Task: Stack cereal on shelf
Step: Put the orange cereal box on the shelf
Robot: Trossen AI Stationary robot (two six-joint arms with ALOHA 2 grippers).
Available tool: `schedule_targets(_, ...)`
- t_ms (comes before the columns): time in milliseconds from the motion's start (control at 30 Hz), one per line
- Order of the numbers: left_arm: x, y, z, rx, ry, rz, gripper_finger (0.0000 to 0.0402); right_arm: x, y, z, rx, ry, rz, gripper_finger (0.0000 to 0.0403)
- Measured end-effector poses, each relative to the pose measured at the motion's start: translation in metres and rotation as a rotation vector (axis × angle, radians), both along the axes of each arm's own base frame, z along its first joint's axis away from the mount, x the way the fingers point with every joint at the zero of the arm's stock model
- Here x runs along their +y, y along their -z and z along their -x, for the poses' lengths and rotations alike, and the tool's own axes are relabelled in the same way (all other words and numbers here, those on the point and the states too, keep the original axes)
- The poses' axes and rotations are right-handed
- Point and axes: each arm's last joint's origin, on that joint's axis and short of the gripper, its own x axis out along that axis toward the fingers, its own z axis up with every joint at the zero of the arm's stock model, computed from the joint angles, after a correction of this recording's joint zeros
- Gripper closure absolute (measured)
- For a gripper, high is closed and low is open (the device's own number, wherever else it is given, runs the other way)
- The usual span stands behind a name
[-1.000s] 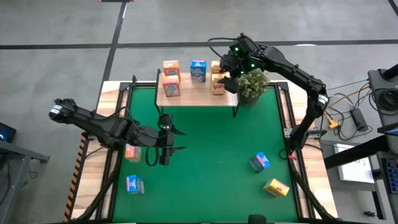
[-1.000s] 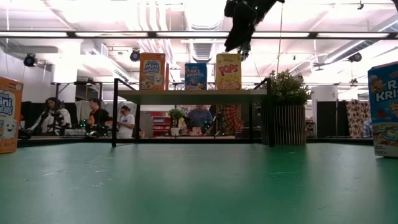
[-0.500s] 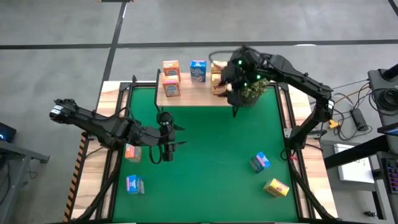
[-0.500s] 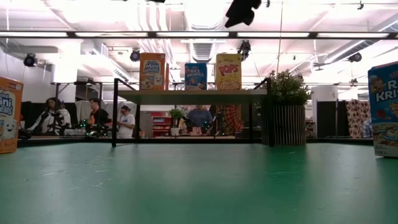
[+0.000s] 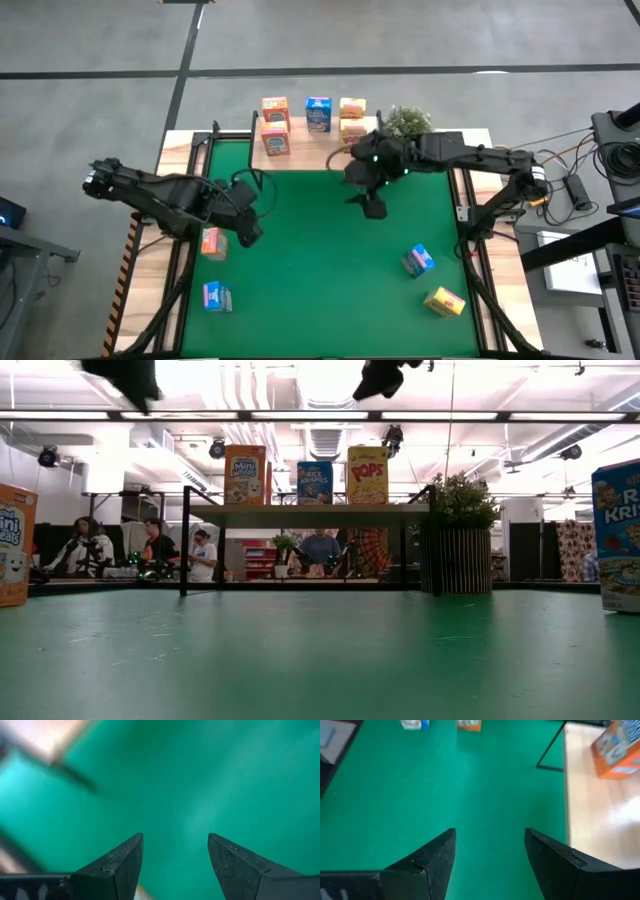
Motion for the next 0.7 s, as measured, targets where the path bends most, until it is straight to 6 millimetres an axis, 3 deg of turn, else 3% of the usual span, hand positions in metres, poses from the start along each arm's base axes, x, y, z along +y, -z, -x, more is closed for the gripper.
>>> schedule_targets(300,-0.007,0.016,0.02,0.11,-0.325,0.217,0.0196,0.022,0.044,-0.005,-0.032,-0.058,0.005,0.0177)
schedule_targets(700,-0.027,0.053,0.045,0.25,-0.461,0.229,0.016,0.035,0.069,-0.004,-0.017,-0.072,-0.024,0.0177)
